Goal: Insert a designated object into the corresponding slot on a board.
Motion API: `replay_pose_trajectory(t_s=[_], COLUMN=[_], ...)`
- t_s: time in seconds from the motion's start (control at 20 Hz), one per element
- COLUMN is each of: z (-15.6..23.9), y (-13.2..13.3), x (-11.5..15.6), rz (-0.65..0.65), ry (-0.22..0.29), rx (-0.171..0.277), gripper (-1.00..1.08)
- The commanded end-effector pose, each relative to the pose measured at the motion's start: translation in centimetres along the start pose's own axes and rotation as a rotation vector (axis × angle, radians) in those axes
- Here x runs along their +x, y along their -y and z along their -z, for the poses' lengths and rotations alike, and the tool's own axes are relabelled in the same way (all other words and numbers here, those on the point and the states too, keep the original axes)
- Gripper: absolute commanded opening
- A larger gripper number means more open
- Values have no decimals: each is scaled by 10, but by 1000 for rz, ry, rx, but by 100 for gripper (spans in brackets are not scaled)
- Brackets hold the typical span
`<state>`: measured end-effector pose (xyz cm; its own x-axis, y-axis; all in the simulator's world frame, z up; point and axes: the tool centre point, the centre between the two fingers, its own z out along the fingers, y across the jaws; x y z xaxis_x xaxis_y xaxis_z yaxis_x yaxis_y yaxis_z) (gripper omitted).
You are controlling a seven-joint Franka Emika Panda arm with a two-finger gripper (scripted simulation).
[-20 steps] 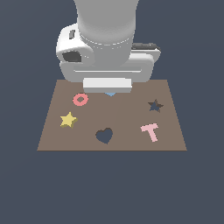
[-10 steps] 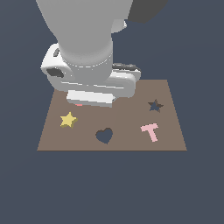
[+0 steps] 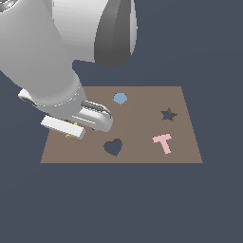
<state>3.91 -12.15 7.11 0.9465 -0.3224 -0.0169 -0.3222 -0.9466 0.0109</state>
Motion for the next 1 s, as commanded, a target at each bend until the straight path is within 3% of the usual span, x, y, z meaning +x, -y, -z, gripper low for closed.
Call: replay_pose_trajectory(t_s=[0.0, 0.3, 0.95], z=[-9, -21, -40], y=[-12, -29, -30], x=[9, 20, 20], rz=[-43, -98, -101], ry=[-8, -16, -16], rx=[5, 11, 11], gripper=[100, 100, 100])
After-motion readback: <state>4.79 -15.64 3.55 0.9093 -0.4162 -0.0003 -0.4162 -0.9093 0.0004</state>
